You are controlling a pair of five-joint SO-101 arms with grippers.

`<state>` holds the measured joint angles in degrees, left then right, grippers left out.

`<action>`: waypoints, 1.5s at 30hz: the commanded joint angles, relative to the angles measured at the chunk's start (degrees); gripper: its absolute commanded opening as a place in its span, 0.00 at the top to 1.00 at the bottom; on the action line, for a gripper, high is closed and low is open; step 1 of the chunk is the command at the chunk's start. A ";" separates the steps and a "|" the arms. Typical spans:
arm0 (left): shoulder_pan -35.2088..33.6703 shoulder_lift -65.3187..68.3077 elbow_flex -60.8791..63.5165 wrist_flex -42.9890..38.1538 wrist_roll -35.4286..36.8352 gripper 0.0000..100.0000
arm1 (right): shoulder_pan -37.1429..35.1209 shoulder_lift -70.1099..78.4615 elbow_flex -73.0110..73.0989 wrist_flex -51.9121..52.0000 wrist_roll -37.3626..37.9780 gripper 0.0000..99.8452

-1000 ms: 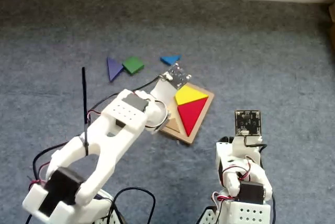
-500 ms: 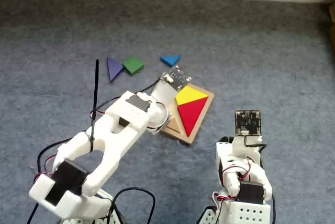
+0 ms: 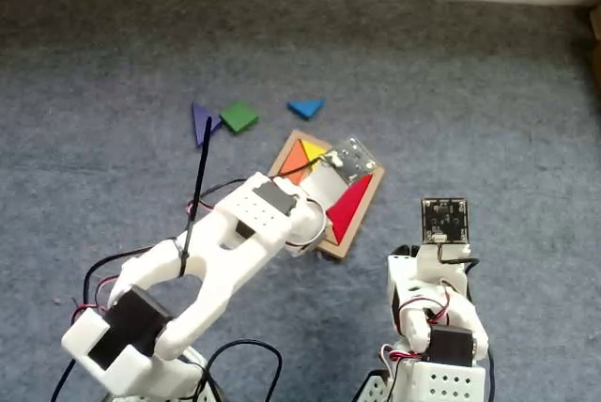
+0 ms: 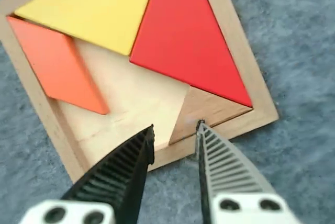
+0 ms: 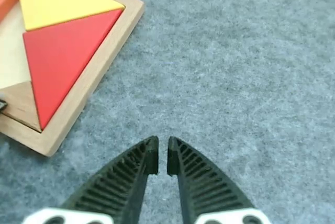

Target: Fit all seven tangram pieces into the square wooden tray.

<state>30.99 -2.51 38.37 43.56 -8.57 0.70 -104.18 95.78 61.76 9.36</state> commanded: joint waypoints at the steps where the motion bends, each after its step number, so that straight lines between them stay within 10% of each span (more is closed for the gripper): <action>1: 0.48 -2.33 -3.12 0.44 0.26 0.86 | 0.75 -0.48 8.13 -1.10 -0.09 0.96; 14: -15.25 -18.33 -5.67 -0.79 4.57 0.79 | 0.75 -0.48 8.13 -1.10 -0.09 0.96; 33: -17.01 26.59 -45.05 -7.56 4.57 0.74 | 0.75 -0.48 8.13 -1.10 -0.09 0.96; 45: -18.42 27.38 -47.87 -0.88 4.57 0.74 | 0.75 -0.48 8.13 -1.10 -0.09 0.96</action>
<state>14.02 26.07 -7.52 42.42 -4.53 0.70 -104.18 95.78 61.76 9.36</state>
